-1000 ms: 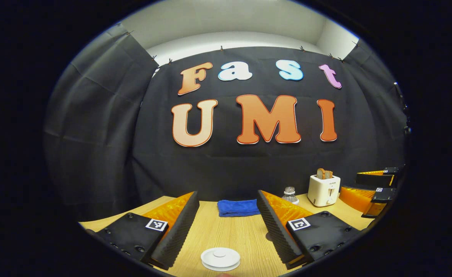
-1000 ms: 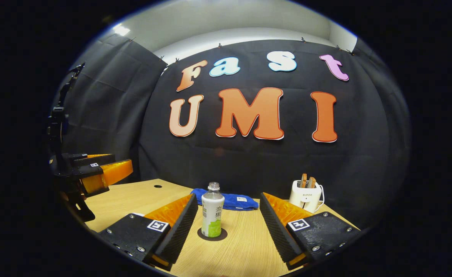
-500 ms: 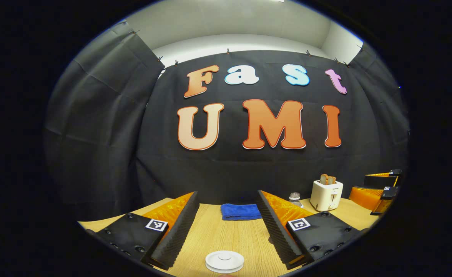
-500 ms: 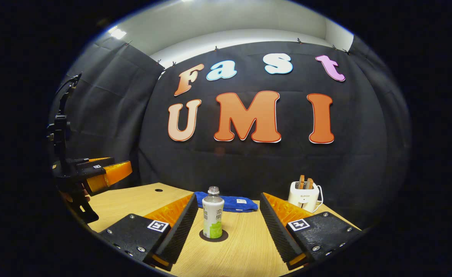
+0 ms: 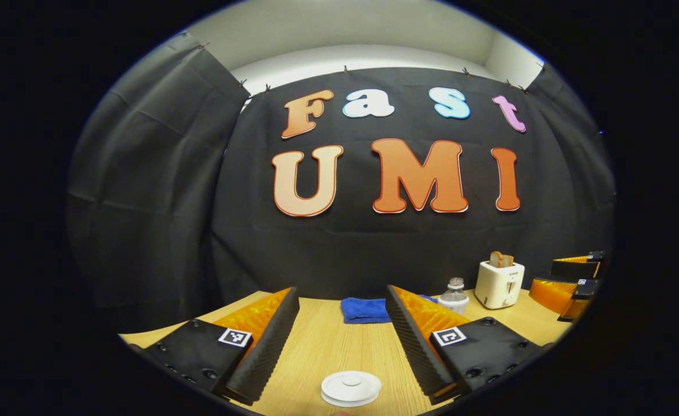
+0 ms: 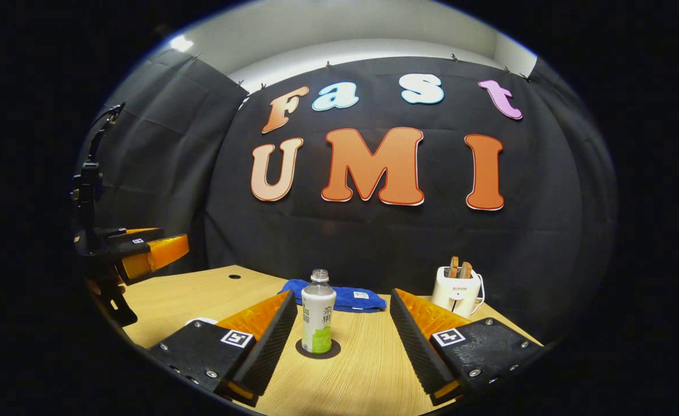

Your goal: Open the teacup lid with one hand, grasp the water bottle and pour water into the teacup with the other hand; after pouring, place the water bottle on the coaster and then close the teacup lid.

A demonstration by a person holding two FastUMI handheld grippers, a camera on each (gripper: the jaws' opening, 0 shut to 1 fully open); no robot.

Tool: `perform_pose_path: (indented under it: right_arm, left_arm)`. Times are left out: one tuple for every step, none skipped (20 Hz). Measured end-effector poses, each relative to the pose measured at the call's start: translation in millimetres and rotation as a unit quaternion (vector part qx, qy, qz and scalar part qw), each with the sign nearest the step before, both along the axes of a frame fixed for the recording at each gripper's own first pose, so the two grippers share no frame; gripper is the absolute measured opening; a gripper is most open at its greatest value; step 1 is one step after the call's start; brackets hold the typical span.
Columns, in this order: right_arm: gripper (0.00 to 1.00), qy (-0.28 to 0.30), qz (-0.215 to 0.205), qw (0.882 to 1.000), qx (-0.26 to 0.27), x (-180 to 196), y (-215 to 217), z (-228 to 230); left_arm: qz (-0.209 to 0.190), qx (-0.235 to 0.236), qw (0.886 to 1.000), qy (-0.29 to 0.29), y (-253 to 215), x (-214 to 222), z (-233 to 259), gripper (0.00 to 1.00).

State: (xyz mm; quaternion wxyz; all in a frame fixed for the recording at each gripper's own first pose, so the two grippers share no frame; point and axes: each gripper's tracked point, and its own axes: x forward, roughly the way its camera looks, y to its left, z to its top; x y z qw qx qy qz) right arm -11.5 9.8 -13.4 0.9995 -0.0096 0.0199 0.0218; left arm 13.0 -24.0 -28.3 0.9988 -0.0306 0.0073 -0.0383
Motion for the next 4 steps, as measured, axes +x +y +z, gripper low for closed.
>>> perform_pose_path:
  right_arm:
    - [0.97,0.001,0.001,1.0,-0.001,1.0,1.1,-0.7]
    - [0.97,0.002,0.002,1.0,-0.001,1.6,1.4,-1.2]
    - [0.97,0.001,-0.001,1.0,0.0,2.1,0.5,-1.3]
    - [0.97,0.0,0.0,1.0,0.002,2.4,-0.4,-0.7]
  left_arm:
    - [-0.001,0.0,1.0,-0.001,-0.9,-0.3,-0.1,0.98]
    - [0.0,0.001,1.0,-0.001,-0.1,1.0,-0.2,0.98]
    - [-0.001,0.0,1.0,0.001,-1.0,1.0,-2.9,0.95]
    - [-0.002,0.0,1.0,0.001,-0.8,0.9,-4.1,0.98]
